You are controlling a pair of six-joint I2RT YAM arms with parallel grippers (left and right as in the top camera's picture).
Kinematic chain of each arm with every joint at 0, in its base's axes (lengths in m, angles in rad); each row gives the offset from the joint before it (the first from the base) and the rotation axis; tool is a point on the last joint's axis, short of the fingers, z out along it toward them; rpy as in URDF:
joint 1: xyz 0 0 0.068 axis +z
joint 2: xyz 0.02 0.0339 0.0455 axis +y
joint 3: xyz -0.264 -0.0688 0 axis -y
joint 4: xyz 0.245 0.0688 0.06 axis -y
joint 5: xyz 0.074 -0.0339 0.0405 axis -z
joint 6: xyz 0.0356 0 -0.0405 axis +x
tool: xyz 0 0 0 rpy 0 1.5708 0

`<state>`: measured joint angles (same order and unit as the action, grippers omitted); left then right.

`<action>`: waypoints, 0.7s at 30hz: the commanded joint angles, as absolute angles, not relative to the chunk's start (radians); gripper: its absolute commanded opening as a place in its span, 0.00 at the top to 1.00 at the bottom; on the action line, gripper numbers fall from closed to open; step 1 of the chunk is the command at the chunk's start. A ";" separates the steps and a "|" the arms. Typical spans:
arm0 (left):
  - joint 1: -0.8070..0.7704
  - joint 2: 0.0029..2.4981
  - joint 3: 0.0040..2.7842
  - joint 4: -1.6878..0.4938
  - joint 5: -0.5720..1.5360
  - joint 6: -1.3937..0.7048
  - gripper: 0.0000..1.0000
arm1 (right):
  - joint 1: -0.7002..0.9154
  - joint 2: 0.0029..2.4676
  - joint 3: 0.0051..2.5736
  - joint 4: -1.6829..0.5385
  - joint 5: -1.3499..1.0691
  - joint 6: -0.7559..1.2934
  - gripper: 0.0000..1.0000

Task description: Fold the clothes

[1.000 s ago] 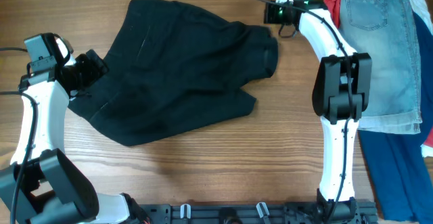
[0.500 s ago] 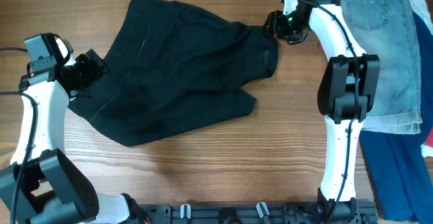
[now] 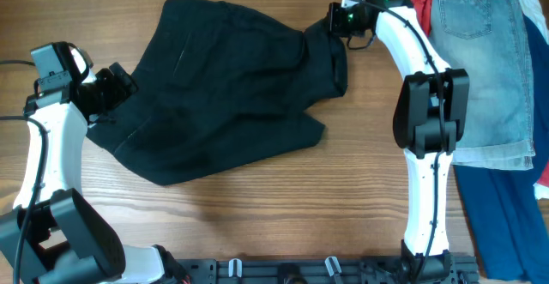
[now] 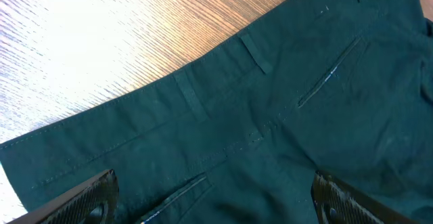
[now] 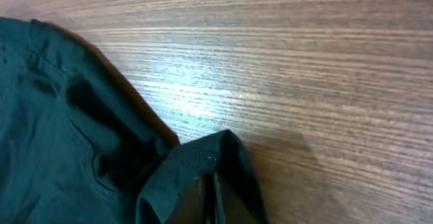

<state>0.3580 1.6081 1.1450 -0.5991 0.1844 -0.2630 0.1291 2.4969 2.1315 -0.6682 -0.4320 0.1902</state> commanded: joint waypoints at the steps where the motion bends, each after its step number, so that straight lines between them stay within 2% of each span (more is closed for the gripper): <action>1: 0.355 1.599 1.141 -0.603 0.183 -0.239 0.09 | 0.119 2.510 2.132 -0.673 -0.405 0.202 0.96; 8: 0.355 1.599 1.141 -0.603 0.183 -0.239 0.09 | 0.107 2.510 2.132 -0.626 -0.366 0.187 0.96; 12: 0.355 1.599 1.141 -0.603 0.183 -0.240 0.09 | 0.105 2.510 2.132 -0.706 -0.393 0.186 0.96; 13: 0.355 1.599 1.141 -0.602 0.183 -0.243 0.09 | 0.106 2.510 2.132 -0.770 -0.397 0.186 0.93; 14: 0.355 1.599 1.141 -0.602 0.183 -0.243 0.09 | 0.106 2.510 2.132 -0.788 -0.397 0.186 0.86; 16: 0.355 1.599 1.141 -0.603 0.183 -0.243 0.09 | 0.102 2.510 2.132 -0.809 -0.397 0.187 0.65; 18: 0.355 1.599 1.141 -0.602 0.183 -0.243 0.09 | 0.093 2.510 2.132 -0.809 -0.398 0.215 0.51; 21: 0.355 1.599 1.141 -0.602 0.183 -0.243 0.09 | 0.076 2.510 2.132 -0.798 -0.458 0.217 0.46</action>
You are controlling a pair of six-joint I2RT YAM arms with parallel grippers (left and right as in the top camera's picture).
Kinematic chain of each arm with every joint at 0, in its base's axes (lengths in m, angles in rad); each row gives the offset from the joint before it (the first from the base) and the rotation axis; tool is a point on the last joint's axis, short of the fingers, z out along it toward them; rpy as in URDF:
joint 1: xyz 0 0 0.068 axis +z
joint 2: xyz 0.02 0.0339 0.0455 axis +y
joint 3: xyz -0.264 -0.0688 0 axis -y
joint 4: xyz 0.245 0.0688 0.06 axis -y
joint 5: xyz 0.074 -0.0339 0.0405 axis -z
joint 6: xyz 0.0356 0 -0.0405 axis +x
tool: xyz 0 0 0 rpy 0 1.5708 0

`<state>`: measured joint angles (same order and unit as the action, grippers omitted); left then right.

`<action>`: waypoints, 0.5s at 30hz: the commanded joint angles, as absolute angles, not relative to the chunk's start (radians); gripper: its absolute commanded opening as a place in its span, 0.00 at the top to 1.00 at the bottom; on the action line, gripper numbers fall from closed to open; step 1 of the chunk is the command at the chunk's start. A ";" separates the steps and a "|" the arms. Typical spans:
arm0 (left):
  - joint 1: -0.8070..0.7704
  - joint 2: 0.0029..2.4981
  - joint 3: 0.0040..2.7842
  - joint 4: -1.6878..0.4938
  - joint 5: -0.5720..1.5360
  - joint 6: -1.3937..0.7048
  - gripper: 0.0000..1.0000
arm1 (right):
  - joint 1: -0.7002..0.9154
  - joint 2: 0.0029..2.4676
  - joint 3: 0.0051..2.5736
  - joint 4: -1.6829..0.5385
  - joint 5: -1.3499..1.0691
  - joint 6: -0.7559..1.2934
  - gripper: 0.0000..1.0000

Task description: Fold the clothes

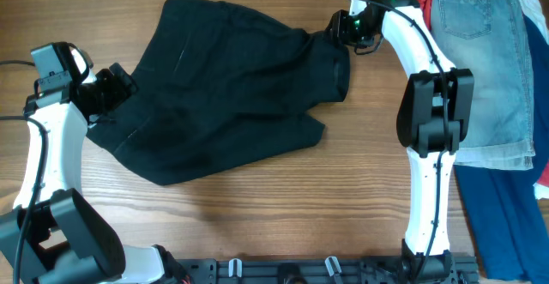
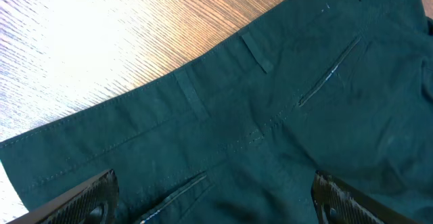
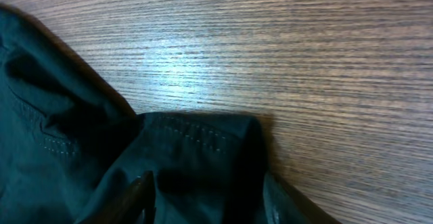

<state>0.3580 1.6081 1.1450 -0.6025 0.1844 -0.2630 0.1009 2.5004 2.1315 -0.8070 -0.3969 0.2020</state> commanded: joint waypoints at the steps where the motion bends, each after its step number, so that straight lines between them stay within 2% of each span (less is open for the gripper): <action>1: 0.355 1.599 1.141 -0.602 0.183 -0.243 0.09 | 0.071 2.510 2.132 -0.797 -0.492 0.217 0.46; 8: 0.355 1.599 1.141 -0.602 0.183 -0.243 0.09 | 0.126 2.519 2.132 -0.779 -0.516 0.218 0.47; 15: 0.355 1.599 1.141 -0.609 0.183 -0.243 0.09 | 0.163 2.531 2.132 -0.788 -0.464 0.291 0.57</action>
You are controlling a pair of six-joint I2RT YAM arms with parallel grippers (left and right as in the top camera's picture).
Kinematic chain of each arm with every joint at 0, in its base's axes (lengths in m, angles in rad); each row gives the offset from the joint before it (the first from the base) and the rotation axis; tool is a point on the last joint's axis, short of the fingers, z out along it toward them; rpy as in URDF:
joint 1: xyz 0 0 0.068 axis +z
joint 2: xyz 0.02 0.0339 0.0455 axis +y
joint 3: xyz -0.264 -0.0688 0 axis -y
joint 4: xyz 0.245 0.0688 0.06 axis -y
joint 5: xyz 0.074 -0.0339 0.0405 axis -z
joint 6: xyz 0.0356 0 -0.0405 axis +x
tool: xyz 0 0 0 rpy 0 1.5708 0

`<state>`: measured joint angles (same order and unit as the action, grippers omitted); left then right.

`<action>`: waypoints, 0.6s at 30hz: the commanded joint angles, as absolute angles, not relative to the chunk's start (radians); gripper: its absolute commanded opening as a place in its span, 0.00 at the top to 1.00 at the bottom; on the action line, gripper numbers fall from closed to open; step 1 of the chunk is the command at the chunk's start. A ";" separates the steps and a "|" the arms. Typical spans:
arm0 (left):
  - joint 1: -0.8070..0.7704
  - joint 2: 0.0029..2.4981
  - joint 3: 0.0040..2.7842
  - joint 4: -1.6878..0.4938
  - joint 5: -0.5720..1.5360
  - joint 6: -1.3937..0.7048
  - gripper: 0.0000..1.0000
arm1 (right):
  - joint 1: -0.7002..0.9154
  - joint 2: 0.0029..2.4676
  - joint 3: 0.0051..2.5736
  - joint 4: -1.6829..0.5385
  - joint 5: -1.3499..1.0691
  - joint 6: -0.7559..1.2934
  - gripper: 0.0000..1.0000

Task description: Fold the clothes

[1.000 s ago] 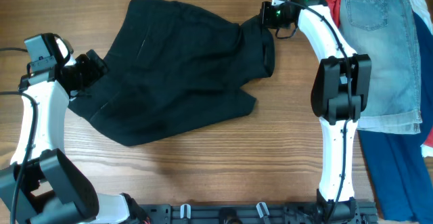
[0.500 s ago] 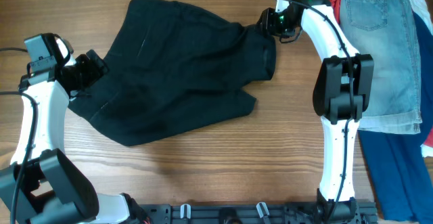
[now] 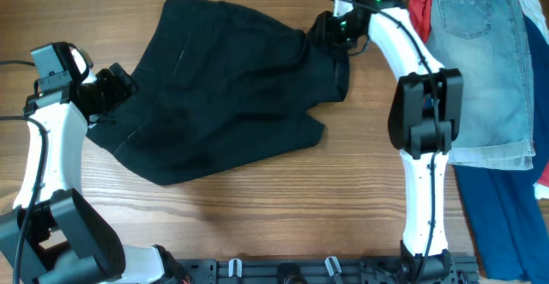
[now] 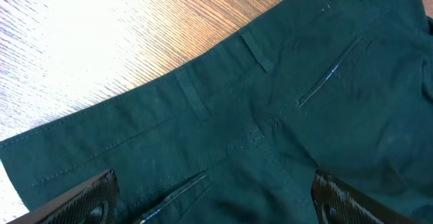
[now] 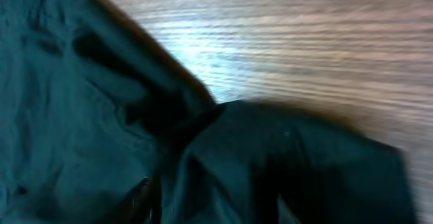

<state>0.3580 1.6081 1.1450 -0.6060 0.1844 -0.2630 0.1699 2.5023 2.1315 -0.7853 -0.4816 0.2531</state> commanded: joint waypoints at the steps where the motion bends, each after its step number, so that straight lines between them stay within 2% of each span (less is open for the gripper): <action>1: 0.355 1.599 1.141 -0.610 0.183 -0.243 0.09 | 0.163 2.531 2.132 -0.787 -0.464 0.292 0.60; 3: 0.355 1.599 1.141 -0.610 0.183 -0.243 0.09 | 0.165 2.531 2.132 -0.768 -0.464 0.291 0.68; 4: 0.355 1.599 1.141 -0.610 0.183 -0.243 0.09 | 0.164 2.531 2.132 -0.744 -0.464 0.292 0.83; 5: 0.355 1.599 1.141 -0.610 0.183 -0.243 0.09 | 0.162 2.531 2.132 -0.720 -0.464 0.292 0.93; 6: 0.355 1.599 1.141 -0.610 0.183 -0.243 0.09 | 0.158 2.531 2.132 -0.695 -0.464 0.295 0.96; 13: 0.355 1.599 1.141 -0.610 0.183 -0.243 0.09 | 0.035 2.523 2.159 -0.479 -0.433 0.344 0.96; 18: 0.355 1.599 1.141 -0.609 0.183 -0.243 0.09 | -0.014 2.524 2.159 -0.387 -0.318 0.339 0.96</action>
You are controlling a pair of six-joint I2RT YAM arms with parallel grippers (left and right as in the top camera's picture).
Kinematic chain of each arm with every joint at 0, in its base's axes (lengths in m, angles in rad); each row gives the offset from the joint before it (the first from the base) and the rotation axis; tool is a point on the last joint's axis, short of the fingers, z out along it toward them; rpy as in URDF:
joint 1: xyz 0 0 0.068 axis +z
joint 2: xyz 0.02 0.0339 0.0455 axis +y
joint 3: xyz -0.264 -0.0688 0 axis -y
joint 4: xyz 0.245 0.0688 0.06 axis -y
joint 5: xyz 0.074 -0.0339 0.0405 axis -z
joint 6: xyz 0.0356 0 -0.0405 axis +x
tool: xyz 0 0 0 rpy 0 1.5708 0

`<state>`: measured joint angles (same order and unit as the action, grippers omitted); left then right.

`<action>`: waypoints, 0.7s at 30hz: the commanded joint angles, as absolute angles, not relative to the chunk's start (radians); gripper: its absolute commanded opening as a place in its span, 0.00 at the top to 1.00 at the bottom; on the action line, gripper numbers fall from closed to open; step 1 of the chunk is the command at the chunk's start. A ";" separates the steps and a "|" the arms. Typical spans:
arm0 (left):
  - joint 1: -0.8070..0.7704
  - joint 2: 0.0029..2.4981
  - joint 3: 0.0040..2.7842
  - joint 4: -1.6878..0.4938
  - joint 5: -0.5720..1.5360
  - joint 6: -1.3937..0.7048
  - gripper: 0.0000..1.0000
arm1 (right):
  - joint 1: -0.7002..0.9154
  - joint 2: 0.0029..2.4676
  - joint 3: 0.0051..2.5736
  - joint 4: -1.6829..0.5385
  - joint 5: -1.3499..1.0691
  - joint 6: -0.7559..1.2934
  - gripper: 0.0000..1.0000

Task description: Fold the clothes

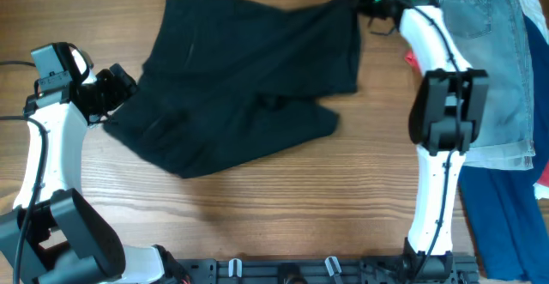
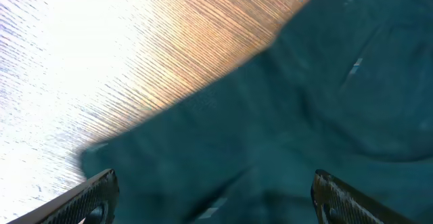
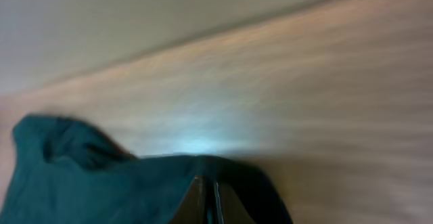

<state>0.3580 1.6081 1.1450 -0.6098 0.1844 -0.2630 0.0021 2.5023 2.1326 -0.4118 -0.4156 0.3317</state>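
A black pair of trousers point(image 1: 249, 78) lies spread on the wooden table, its upper right corner drawn out toward the far edge. My right gripper point(image 1: 371, 1) is shut on that corner; in the right wrist view the gripper point(image 3: 206, 200) pinches dark cloth point(image 3: 101, 176) and lifts it off the wood. My left gripper point(image 1: 110, 91) hovers at the garment's left edge. It is wide open, with its fingers point(image 2: 91, 195) far apart over blurred dark fabric point(image 2: 304, 116) and nothing between them.
A pile of other clothes lies at the right: light denim shorts point(image 1: 480, 52), something red point(image 1: 422, 1) under them and a blue garment point(image 1: 506, 224) nearer the front. The table's far edge point(image 3: 169, 38) runs just behind the right gripper.
My right gripper was open over the cloth's bunched upper right part; now it is shut on the corner, further right and back. The bunched part is stretched flat and the garment has shifted right.
At first my right gripper was shut on a folded-over bit of cloth at the upper right. Then it was open over that fold, then open further left over the bunch. Now it holds the corner pulled out. The left gripper stayed open at the left edge throughout.
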 commanded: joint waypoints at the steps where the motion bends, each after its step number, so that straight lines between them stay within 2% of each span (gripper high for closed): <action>1: 0.355 1.599 1.141 -0.609 0.183 -0.243 0.09 | -0.015 2.524 2.159 -0.376 -0.294 0.339 0.96; 5: 0.355 1.599 1.141 -0.602 0.183 -0.243 0.09 | -0.015 2.529 2.159 -0.327 -0.257 0.337 0.96; 8: 0.355 1.599 1.141 -0.602 0.183 -0.243 0.09 | -0.015 2.519 2.159 -0.372 -0.290 0.330 0.96; 9: 0.355 1.599 1.141 -0.602 0.183 -0.243 0.09 | -0.015 2.504 2.159 -0.411 -0.329 0.310 0.76; 10: 0.355 1.599 1.141 -0.602 0.183 -0.242 0.09 | -0.015 2.488 2.159 -0.453 -0.352 0.301 0.64; 12: 0.355 1.599 1.141 -0.602 0.186 -0.243 0.07 | -0.014 2.414 2.159 -0.605 -0.408 0.290 0.46; 13: 0.355 1.599 1.141 -0.601 0.197 -0.243 0.00 | -0.014 2.380 2.159 -0.665 -0.418 0.287 0.41; 16: 0.355 1.599 1.141 -0.587 0.264 -0.243 0.00 | -0.014 2.245 2.159 -0.893 -0.443 0.261 0.30; 21: 0.355 1.599 1.141 -0.580 0.265 -0.238 0.00 | 0.002 2.087 2.159 -1.195 -0.440 0.231 0.30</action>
